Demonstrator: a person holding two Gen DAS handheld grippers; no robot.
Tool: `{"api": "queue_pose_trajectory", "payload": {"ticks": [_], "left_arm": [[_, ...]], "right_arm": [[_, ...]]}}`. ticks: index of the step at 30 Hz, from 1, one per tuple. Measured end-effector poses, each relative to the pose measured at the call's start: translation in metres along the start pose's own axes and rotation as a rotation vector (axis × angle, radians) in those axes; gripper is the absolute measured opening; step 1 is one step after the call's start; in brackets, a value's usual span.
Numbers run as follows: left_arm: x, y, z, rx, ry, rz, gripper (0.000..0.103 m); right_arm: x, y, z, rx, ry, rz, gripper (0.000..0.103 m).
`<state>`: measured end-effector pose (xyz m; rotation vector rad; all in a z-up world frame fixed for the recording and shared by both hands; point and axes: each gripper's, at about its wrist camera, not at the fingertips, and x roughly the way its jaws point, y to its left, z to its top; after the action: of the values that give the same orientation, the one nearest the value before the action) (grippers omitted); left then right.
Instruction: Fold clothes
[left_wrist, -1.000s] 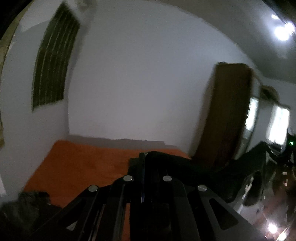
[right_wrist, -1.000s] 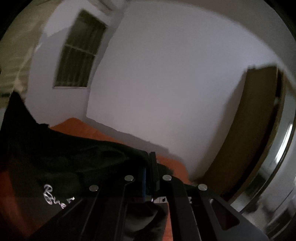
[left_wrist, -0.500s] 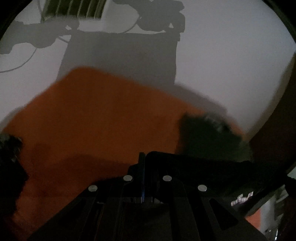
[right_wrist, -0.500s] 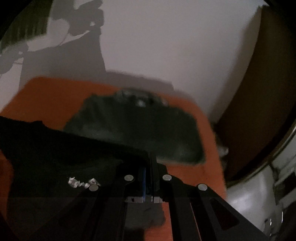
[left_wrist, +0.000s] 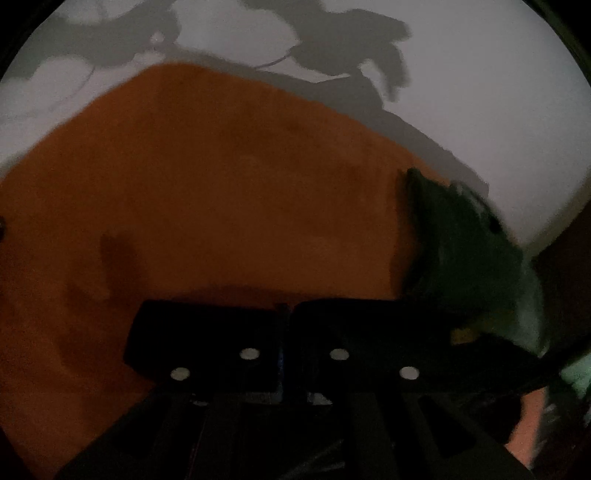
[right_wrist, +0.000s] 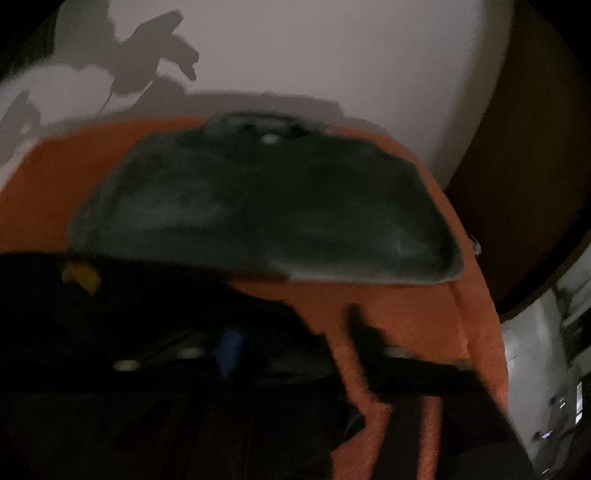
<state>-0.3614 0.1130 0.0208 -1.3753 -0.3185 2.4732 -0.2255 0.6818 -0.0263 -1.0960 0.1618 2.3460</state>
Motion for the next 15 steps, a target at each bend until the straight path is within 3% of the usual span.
{"api": "queue_pose_trajectory", "payload": {"ticks": [3, 6, 7, 8, 10, 11, 14, 15], "left_arm": [[-0.026, 0.017, 0.037, -0.067, -0.024, 0.009, 0.032], [-0.078, 0.059, 0.081, -0.225, -0.142, 0.048, 0.049], [-0.093, 0.073, 0.085, -0.266, -0.17, 0.033, 0.051], [-0.107, 0.085, 0.086, -0.299, -0.195, 0.016, 0.053], [-0.134, 0.11, 0.09, -0.365, -0.243, -0.019, 0.056], [-0.139, 0.12, 0.082, -0.371, -0.211, -0.031, 0.058], [-0.13, 0.131, 0.036, -0.336, -0.03, -0.102, 0.058], [-0.127, 0.135, 0.005, -0.306, 0.044, -0.143, 0.058]], "right_arm": [[-0.015, -0.028, 0.018, 0.084, -0.059, 0.018, 0.081], [-0.041, -0.083, 0.023, 0.322, -0.185, -0.042, 0.082], [-0.05, -0.102, 0.025, 0.402, -0.227, -0.062, 0.084], [-0.054, -0.13, 0.018, 0.547, -0.255, 0.028, 0.086], [-0.042, -0.153, 0.009, 0.62, -0.156, 0.173, 0.088], [-0.034, -0.159, 0.0, 0.613, -0.065, 0.206, 0.088], [-0.044, -0.155, -0.066, 0.547, 0.058, 0.27, 0.088], [-0.047, -0.153, -0.089, 0.525, 0.098, 0.292, 0.088]]}}
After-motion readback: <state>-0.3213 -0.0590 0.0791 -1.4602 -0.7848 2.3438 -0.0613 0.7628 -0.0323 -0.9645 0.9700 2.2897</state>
